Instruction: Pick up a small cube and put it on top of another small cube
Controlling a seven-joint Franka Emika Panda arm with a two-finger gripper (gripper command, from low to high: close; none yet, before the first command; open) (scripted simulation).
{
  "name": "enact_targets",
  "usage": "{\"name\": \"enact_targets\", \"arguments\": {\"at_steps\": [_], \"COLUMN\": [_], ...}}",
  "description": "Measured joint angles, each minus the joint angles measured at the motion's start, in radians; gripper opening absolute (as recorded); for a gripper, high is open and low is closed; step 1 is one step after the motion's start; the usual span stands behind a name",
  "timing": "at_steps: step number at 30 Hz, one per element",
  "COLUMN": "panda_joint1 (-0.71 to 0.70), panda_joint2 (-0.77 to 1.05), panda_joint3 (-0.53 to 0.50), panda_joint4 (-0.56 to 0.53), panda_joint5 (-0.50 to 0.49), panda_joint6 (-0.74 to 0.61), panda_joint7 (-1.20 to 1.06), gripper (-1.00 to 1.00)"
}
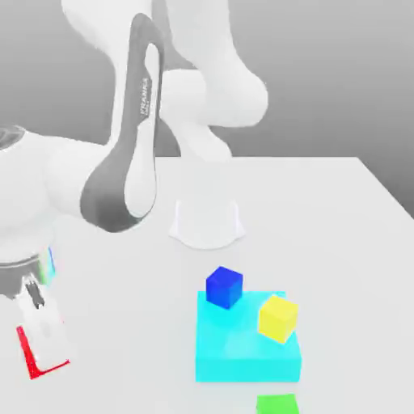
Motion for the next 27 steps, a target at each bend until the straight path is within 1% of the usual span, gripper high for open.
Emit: {"name": "enact_targets", "arguments": {"at_steps": [4, 9, 19, 21, 26, 27], "panda_joint1": [0.065, 0.147, 0.320, 0.332, 0.334, 0.334], "panda_joint2": [-0.145, -0.326, -0.682, -0.660, -0.495, -0.471], "panda_joint3": [0.047, 0.077, 0.148, 0.155, 0.161, 0.162], "panda_joint4": [-0.112, -0.252, -0.530, -0.556, -0.586, -0.590], "panda_joint5": [-0.018, -0.020, 0.023, 0.026, 0.022, 0.022], "panda_joint6": [-0.033, -0.073, -0.152, -0.103, 0.091, 0.119], "panda_joint7": [-0.045, -0.118, -0.293, -0.306, -0.304, -0.304], "gripper": [-1.00, -1.00, -1.00, -1.00, -1.00, 1.00]}}
